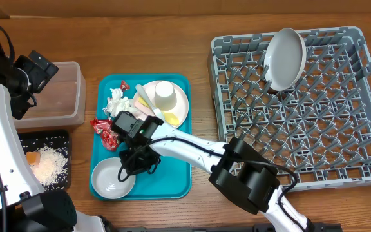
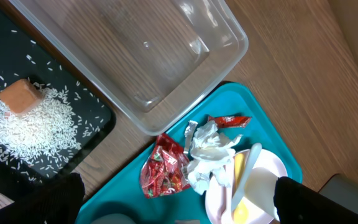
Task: Sort waste into correct bins and load items into the dishwasher rack
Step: 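Reach the right gripper to the white bowl on the teal tray and grasp it, then carry the white bowl with the right gripper to the rack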
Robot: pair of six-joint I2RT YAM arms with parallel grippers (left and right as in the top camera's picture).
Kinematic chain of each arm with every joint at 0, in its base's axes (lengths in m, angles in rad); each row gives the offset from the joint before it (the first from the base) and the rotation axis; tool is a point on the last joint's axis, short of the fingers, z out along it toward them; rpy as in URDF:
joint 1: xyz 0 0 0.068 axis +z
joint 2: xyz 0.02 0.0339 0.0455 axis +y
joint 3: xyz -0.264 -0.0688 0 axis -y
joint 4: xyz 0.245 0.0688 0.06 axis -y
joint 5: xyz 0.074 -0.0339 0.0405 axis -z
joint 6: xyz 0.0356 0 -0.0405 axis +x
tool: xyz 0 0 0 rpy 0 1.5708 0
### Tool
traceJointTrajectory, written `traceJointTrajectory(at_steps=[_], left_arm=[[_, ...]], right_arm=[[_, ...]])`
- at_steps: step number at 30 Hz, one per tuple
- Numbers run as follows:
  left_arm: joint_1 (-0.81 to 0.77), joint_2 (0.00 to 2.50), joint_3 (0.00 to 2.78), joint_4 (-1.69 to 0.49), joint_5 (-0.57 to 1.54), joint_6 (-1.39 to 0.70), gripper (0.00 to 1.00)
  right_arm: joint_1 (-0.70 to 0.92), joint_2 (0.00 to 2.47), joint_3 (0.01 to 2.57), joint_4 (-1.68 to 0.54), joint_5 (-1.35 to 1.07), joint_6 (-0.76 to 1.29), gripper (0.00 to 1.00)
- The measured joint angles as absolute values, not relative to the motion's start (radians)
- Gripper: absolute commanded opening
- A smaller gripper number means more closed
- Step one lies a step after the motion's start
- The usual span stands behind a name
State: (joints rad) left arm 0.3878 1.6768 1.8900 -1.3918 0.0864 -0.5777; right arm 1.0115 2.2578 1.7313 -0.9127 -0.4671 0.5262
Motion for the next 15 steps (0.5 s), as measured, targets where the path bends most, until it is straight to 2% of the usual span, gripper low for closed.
traceJointTrajectory(at_steps=[8,15], left_arm=[[0.388,1.677,1.890,-1.392,0.086,-0.578,1.00],[0.388,1.677,1.890,-1.392,0.086,-0.578,1.00]], right_arm=[[0.856,2.201,1.731,-1.042,-0.453,0.466,0.04],[0.675,1.971,1.731,-1.143,-0.299,0.432,0.04]])
